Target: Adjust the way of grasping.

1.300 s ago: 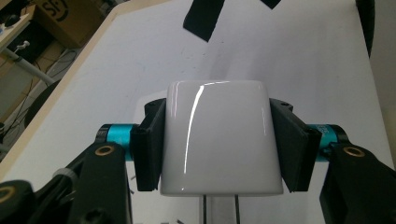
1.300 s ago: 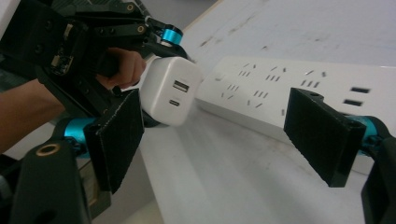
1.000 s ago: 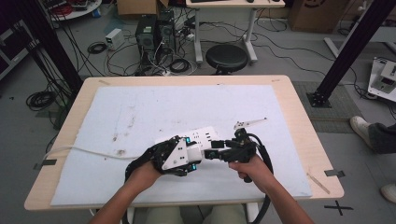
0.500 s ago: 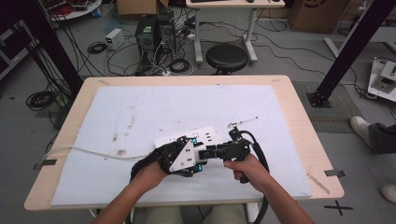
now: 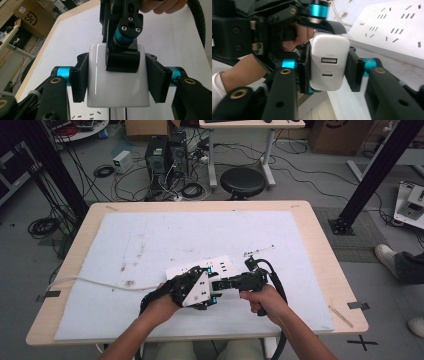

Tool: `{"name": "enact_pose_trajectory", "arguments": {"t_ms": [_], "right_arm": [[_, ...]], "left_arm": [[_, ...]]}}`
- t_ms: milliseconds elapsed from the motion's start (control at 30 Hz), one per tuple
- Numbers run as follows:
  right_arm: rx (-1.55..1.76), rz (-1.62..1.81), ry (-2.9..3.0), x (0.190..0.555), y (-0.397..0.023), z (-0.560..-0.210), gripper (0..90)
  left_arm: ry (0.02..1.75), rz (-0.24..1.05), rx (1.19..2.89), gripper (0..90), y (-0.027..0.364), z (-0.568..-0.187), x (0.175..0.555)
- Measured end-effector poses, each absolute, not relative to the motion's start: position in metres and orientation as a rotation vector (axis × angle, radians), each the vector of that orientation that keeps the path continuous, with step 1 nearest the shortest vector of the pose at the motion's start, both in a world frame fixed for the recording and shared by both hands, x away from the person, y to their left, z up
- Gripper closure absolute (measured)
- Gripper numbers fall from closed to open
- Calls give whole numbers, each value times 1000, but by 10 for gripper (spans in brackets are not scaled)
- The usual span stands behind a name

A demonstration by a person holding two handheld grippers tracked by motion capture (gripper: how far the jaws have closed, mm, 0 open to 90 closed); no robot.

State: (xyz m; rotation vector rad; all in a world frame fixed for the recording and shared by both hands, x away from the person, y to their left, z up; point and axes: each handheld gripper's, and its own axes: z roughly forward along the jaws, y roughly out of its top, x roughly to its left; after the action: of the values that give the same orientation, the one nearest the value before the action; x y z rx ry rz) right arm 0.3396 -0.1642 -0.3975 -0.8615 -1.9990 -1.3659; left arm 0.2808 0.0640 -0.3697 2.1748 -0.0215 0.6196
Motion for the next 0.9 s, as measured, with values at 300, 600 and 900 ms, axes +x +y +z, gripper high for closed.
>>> {"name": "enact_pose_trajectory", "arguments": {"t_ms": [300, 600, 900], "right_arm": [[-944, -1471, -2149, 338, -191, -390, 639], [-1033, -1499, -2248, 335, -218, -389, 639], [-1160, -1528, -2314, 328, -263, -384, 639]], "left_arm": [[284, 473, 2079, 244, 93, -376, 292], [539, 433, 1876, 242, 134, -377, 303], [646, 491, 1804, 242, 163, -376, 302]]}}
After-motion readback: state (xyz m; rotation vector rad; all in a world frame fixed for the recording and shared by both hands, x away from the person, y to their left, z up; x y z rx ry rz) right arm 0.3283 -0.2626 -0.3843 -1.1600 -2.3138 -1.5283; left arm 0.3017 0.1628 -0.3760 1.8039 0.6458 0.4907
